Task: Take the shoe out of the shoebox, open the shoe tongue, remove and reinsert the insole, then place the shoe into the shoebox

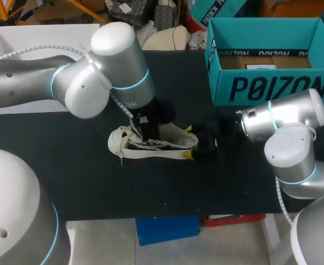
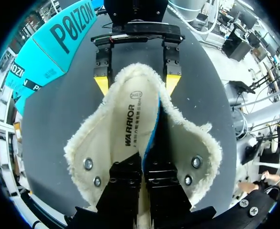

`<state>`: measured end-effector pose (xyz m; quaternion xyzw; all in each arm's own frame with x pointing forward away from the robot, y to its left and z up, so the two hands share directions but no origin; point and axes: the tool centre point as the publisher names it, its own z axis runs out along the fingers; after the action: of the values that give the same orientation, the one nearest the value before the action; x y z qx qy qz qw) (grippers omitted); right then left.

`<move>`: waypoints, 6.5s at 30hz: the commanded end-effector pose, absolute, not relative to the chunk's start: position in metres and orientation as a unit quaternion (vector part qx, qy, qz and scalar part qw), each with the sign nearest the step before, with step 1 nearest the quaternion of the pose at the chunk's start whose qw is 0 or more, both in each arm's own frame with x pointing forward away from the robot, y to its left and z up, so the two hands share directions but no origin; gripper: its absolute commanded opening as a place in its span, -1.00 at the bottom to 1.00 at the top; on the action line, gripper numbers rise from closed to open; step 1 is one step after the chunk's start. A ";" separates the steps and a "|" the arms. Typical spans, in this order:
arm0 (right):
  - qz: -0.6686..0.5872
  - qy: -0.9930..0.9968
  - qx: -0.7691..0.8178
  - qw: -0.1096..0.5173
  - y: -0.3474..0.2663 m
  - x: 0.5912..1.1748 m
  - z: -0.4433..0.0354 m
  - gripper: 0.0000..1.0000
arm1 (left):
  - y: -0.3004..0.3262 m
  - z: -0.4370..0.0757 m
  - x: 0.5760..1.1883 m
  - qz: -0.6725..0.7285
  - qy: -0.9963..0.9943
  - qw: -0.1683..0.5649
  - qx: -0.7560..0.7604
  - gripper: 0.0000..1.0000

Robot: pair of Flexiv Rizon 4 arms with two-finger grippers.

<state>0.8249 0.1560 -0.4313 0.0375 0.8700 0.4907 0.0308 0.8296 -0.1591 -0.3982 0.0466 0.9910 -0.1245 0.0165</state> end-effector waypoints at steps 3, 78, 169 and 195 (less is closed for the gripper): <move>0.490 0.870 0.038 0.031 0.157 0.825 -0.433 -1.00 | -0.155 -0.373 0.826 -0.137 0.989 0.012 0.054 -1.00; 0.490 0.870 0.038 0.031 0.157 0.825 -0.433 -1.00 | -0.236 -0.392 0.820 -0.228 0.950 0.168 0.134 -1.00; 0.490 0.870 0.038 0.031 0.157 0.825 -0.433 -1.00 | -0.229 0.003 0.676 -0.725 0.653 -0.209 -0.070 -1.00; 0.490 0.870 0.038 0.031 0.157 0.825 -0.433 -1.00 | -0.237 0.056 0.641 -0.740 0.641 -0.185 -0.091 -1.00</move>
<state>0.8247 0.1567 -0.4312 0.0369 0.8699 0.4908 0.0308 0.6438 -0.2411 0.0557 -0.0884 0.6382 -0.7416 -0.1869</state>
